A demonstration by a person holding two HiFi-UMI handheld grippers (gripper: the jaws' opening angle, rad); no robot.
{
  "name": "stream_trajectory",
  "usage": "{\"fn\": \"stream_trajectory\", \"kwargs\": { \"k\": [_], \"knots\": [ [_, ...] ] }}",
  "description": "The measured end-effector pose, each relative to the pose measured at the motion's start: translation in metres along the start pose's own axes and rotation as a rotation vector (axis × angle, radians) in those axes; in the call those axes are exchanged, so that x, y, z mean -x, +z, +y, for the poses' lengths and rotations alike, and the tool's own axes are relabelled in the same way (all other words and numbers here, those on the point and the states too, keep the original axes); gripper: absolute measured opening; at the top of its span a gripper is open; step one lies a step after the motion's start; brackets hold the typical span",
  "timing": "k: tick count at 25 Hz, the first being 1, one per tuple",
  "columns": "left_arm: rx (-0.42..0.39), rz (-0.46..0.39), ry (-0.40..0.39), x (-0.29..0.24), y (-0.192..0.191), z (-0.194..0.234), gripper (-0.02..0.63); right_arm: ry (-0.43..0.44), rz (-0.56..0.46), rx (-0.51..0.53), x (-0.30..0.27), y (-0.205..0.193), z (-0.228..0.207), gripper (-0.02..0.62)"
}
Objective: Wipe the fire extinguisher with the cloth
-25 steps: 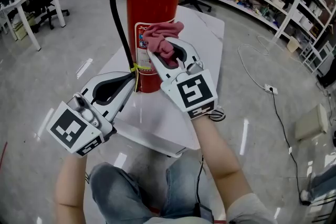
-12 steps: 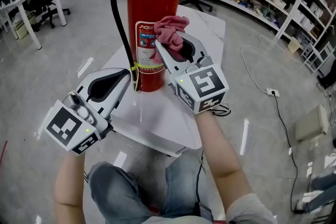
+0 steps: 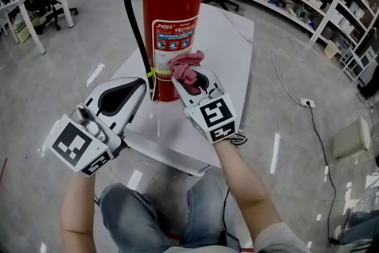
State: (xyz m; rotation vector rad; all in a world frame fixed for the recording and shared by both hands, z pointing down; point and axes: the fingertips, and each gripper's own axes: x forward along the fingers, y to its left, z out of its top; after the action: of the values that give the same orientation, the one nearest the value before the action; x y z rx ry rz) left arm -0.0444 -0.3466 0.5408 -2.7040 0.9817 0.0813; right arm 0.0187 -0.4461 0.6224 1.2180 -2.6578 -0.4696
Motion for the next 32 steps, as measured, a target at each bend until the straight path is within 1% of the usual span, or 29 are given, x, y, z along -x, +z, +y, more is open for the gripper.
{"fn": "stream_trajectory", "kwargs": {
  "k": [3,5,6,7,9,12,16,19,22,25,29,32],
  "knots": [
    [-0.019,0.002,0.008,0.001,-0.003,0.005,0.009,0.007,-0.072,0.048,0.004,0.029,0.009,0.133],
    [-0.035,0.015,0.005,-0.003,-0.005,0.008,0.009,0.011,-0.124,0.092,0.005,0.051,0.015,0.133],
    [-0.036,0.026,0.000,-0.007,-0.007,0.010,0.009,0.010,-0.148,0.096,0.006,0.060,0.015,0.133],
    [-0.031,0.034,-0.005,-0.011,-0.008,0.013,0.009,0.008,-0.169,0.084,0.005,0.067,0.015,0.133],
    [-0.010,0.041,-0.017,-0.019,-0.008,0.022,0.009,0.001,-0.192,0.024,0.003,0.078,0.011,0.133],
    [0.007,0.047,-0.044,-0.028,-0.004,0.037,0.009,-0.005,-0.178,-0.057,0.000,0.085,0.003,0.133],
    [0.028,0.083,-0.053,-0.031,0.001,0.059,0.010,-0.014,-0.162,-0.074,-0.007,0.098,-0.001,0.133],
    [0.062,0.092,-0.042,-0.027,0.016,0.066,0.010,0.009,-0.147,-0.098,-0.004,0.117,0.002,0.133],
    [0.104,0.093,-0.025,-0.023,0.048,0.067,0.009,0.049,-0.138,-0.124,0.005,0.153,0.002,0.133],
    [0.126,0.106,-0.021,-0.026,0.097,0.064,0.009,0.084,-0.121,-0.161,0.023,0.199,-0.006,0.133],
    [0.179,0.099,0.002,-0.032,0.184,0.057,0.010,0.121,-0.106,-0.236,0.063,0.273,-0.026,0.133],
    [0.183,0.097,0.017,-0.030,0.250,0.050,0.009,0.134,-0.104,-0.284,0.092,0.332,-0.038,0.133]
  ]
}}
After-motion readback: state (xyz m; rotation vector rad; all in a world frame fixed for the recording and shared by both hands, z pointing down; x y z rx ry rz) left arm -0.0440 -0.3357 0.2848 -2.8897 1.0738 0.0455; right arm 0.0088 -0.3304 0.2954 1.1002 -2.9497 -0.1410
